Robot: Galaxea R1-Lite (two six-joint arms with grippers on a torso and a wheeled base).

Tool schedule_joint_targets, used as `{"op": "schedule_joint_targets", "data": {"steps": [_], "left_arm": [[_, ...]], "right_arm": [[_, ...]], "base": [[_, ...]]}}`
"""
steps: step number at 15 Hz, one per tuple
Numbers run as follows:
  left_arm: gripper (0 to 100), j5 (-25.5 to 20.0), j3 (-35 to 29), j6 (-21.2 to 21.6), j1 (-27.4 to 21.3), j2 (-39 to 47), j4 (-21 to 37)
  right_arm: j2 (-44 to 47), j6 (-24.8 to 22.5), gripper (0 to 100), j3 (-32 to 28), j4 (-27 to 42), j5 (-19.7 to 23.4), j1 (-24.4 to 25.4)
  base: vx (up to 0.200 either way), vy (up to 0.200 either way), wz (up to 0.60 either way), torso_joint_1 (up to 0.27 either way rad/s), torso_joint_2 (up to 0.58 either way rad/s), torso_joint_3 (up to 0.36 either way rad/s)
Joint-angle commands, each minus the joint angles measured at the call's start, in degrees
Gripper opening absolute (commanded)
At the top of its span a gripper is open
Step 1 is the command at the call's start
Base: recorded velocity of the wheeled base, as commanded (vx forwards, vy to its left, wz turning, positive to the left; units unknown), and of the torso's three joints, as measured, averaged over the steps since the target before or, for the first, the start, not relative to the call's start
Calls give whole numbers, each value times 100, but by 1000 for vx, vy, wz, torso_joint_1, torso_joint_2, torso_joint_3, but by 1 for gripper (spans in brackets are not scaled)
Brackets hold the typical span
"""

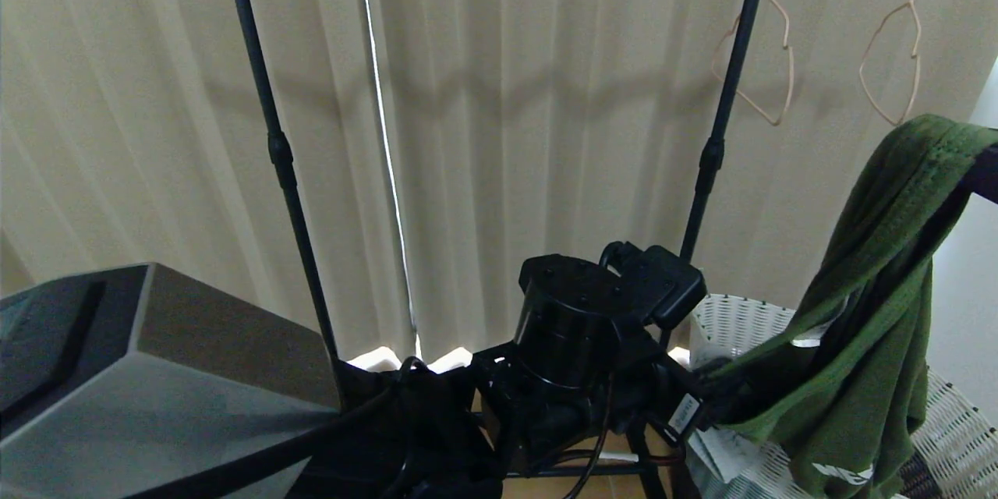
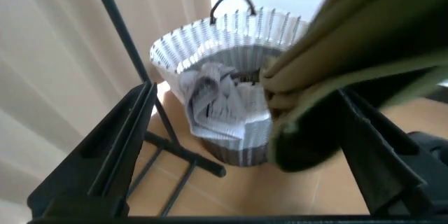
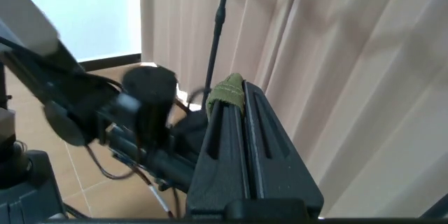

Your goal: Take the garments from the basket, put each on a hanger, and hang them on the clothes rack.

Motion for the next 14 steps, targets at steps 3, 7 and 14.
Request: {"op": "schedule_joint_targets", "data": {"steps": [3,7,14], "left_arm": [[0,-10,283,68,21,-131,-146],[0,157,1804,569,355,-1027,-1579],[0,104,1874,657,1630,-3593,874]], "right_arm": [[-40,-1,0,-14,-2,-3,-22],[-13,-1,0,-6,16,-21,-461],[250,-28,0,-331,7,-56,-698]], "base": [[0,0,0,0,0,0],[0,0,0,0,0,0],[0,0,0,0,0,0]]}}
